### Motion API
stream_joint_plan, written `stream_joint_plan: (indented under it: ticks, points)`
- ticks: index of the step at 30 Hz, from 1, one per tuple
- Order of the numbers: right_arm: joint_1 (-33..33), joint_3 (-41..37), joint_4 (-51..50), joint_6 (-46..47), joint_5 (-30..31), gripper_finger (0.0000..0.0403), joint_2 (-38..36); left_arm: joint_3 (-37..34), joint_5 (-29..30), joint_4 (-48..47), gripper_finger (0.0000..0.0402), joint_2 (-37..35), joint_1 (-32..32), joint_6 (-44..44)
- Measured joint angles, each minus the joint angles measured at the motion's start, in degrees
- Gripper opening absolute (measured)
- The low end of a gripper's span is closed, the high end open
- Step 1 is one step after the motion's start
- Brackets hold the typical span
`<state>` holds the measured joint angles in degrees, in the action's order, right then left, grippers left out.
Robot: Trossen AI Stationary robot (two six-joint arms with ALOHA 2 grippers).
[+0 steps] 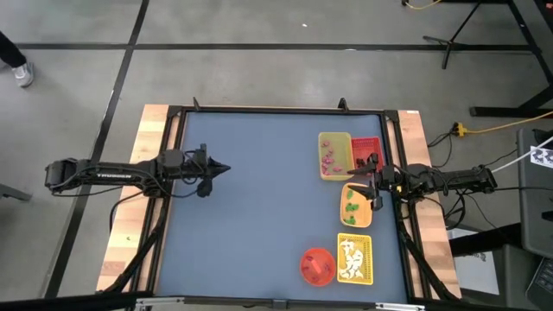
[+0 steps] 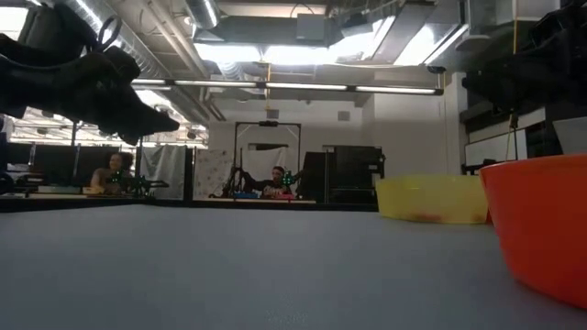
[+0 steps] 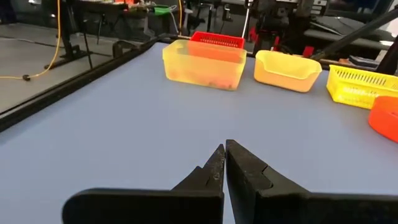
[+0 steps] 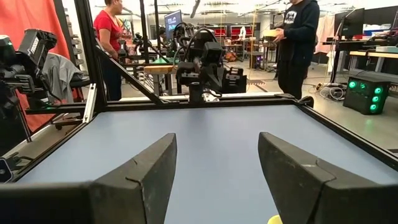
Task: Sort Halloween decoration
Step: Return to Home Position
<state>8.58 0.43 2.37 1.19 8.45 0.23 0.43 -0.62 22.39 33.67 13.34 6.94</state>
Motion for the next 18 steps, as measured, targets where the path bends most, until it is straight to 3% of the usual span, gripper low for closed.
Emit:
stream_joint_plan:
  ticks: [11, 18]
  points:
    - [0.0, 0.0, 0.1, 0.0, 0.0, 0.0225, 0.0, 0.0, 0.1, -0.4, 0.0002, -0.5, -0.2, 0.0]
    - [0.0, 0.0, 0.1, 0.0, -0.1, 0.0225, 0.0, 0.0, 0.2, -0.6, 0.0002, -7.2, -3.1, 0.0]
